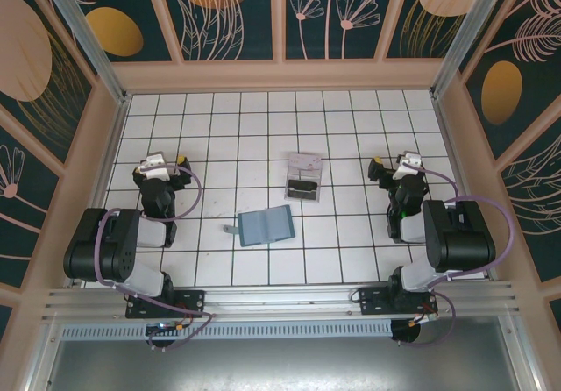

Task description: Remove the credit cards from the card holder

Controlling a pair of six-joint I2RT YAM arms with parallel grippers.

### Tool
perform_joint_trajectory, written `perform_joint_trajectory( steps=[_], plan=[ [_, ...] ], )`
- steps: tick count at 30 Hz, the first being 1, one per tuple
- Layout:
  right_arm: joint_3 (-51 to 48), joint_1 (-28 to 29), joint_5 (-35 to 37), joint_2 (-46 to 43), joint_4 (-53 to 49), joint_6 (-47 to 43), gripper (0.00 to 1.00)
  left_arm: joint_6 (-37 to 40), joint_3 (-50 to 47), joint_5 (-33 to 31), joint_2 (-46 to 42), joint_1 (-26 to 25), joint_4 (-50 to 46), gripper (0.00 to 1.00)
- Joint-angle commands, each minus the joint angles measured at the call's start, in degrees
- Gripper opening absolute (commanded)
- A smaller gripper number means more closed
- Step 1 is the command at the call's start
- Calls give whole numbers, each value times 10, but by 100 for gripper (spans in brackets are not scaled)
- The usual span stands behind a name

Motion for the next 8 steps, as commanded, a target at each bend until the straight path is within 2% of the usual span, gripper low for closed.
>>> perform_joint_trajectory(
  steps=[1,8],
  plan=[
    [-4,-3,-1,4,30,7,99,8,-3,9,3,3,31,99],
    [-3,-3,-2,5,29,7,99,8,-5,9,2,3,33,99]
  ],
)
